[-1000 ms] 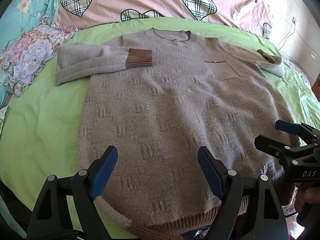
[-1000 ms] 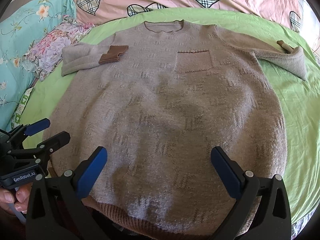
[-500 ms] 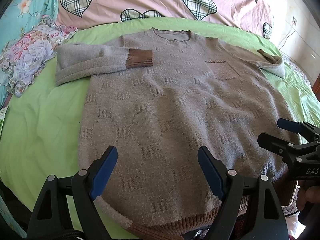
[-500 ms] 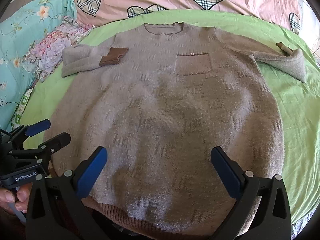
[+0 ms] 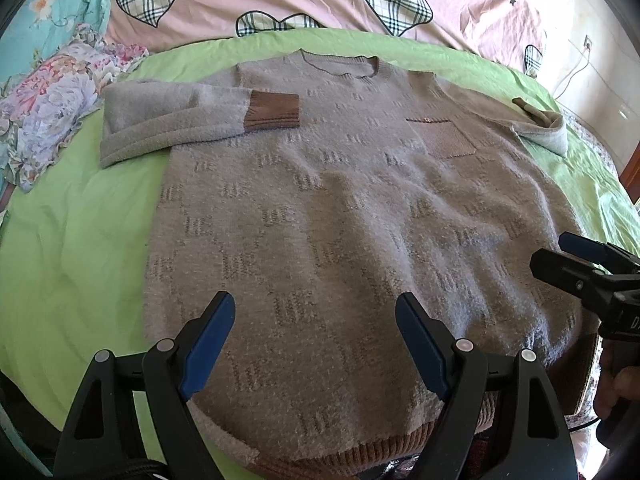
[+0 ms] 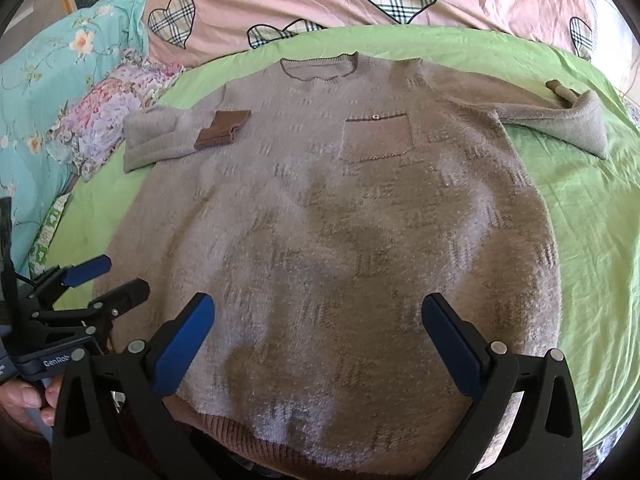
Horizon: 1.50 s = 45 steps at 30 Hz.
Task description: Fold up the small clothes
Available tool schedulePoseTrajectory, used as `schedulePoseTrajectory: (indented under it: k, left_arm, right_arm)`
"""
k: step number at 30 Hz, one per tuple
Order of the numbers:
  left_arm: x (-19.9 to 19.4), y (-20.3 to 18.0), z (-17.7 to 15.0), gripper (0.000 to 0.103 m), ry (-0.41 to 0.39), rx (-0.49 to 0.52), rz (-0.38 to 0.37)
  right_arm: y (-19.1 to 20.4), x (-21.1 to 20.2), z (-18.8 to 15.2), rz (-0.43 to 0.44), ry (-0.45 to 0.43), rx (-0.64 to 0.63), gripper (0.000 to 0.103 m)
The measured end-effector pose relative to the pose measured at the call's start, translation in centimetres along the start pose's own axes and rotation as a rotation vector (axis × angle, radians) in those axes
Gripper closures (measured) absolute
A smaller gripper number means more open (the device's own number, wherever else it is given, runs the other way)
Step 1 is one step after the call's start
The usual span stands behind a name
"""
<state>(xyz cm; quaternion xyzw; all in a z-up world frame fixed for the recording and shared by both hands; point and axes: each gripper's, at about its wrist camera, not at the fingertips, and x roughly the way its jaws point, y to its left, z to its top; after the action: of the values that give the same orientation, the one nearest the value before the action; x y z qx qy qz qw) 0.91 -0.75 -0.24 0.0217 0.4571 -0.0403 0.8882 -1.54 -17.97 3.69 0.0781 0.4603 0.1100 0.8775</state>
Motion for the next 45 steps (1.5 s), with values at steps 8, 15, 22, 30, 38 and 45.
schedulePoseTrajectory:
  k: [8,15,22,30,38,45]
  left_arm:
    - [0.9,0.1,0.5,0.02,0.03,-0.014,-0.031]
    - [1.9,0.6,1.9,0.02,0.049,-0.022,-0.033]
    - [2.7,1.5,5.1,0.02,0.028,-0.038,-0.029]
    - [4.2,2.3,9.9,0.02,0.002,-0.049,-0.01]
    - [7.5,1.7,13.1,0.02,0.044,-0.031,-0.012]
    - [10.4,1.7,14.7,0.02,0.097,-0.039,-0.003]
  right_arm:
    - [-1.1,0.3,0.1,0.01,0.016,0.042,0.0]
    - [-3.6,-0.1,1.0,0.03,-0.013,0.102,0.0]
    - [-8.3,-1.5,4.5,0.013,-0.07,0.159,0.0]
    - [-18.4,-1.8,10.3,-0.047,-0.141,0.321,0.019]
    - [-30.1,-1.1,17.3,-0.186,-0.191,0.436,0.035]
    - [-39.2,4.6,22.2,-0.25,-0.116,0.55,0.049]
